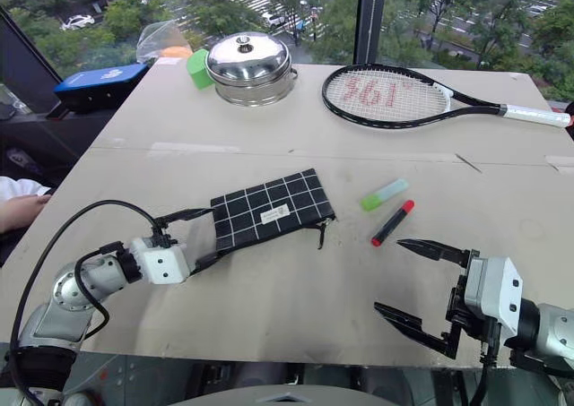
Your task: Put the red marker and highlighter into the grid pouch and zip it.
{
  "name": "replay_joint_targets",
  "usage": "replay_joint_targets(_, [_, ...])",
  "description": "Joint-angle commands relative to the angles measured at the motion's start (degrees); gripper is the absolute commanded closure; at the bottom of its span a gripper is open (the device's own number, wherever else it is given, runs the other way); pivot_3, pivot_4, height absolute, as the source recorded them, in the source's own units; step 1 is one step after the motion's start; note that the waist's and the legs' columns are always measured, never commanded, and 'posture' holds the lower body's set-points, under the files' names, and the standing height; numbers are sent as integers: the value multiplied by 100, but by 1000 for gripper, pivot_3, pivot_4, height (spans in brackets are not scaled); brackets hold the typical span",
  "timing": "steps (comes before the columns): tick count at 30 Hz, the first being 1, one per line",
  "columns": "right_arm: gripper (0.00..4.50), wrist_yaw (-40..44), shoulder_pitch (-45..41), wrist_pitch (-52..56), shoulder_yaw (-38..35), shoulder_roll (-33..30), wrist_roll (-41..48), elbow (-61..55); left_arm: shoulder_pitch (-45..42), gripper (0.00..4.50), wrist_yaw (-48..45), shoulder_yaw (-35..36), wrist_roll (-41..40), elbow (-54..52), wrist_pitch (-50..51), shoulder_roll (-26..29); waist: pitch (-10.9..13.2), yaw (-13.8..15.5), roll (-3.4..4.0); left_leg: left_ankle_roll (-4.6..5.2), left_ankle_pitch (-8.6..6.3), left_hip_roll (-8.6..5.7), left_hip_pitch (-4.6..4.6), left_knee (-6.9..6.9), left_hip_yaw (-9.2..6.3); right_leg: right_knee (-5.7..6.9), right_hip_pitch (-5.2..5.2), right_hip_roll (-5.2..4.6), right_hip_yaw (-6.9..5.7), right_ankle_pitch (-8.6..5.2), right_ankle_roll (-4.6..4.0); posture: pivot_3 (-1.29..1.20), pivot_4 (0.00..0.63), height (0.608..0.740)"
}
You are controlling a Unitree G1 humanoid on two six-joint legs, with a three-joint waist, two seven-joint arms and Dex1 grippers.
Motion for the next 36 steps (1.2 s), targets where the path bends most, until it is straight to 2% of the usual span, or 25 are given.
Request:
replay_joint_targets(1, [0,-92,13,-9,15,-13,107,-215,-304,43,432,-403,633,479,136,-12,-6,32,12,0,0,0,3,0,1,3,3,3,-1,0,1,0,150,740])
replay_joint_targets(9, [0,-300,126,-42,91,87,12,-307,-1041,43,870,-1267,1072,870,378,-408,-26,122,36,0,0,-4,30,6,2,13,28,3,-4,-15,27,0,150,740])
replay_joint_targets(19, [0,-562,344,-104,148,215,-158,-519,-1326,43,1886,-1742,2080,685,705,-517,-51,133,39,2,1,-5,30,7,-2,13,33,6,-7,-15,25,0,150,740])
replay_joint_targets(24, [0,-612,415,-129,128,255,-182,-560,-1226,43,1391,-1805,1449,363,1362,-787,-58,131,44,2,1,-6,31,9,1,13,34,-2,-5,-16,28,0,150,740])
replay_joint_targets(32, [0,-715,519,-198,186,356,-297,-620,-1403,43,1472,-2183,2193,293,1763,-732,-65,164,55,3,0,-10,27,8,-4,12,35,-3,-12,-20,31,0,150,740])
replay_joint_targets(35, [0,-769,527,-193,210,377,-327,-630,-1474,739,1307,-2289,2087,436,1720,-738,-71,173,63,3,0,-11,30,9,-3,12,39,-8,-14,-22,34,0,150,740])
replay_joint_targets(36, [0,-784,523,-185,219,375,-330,-634,-1487,1230,1295,-2304,2059,458,1706,-735,-71,173,63,2,0,-11,31,9,-3,12,39,-10,-14,-21,34,0,150,740])
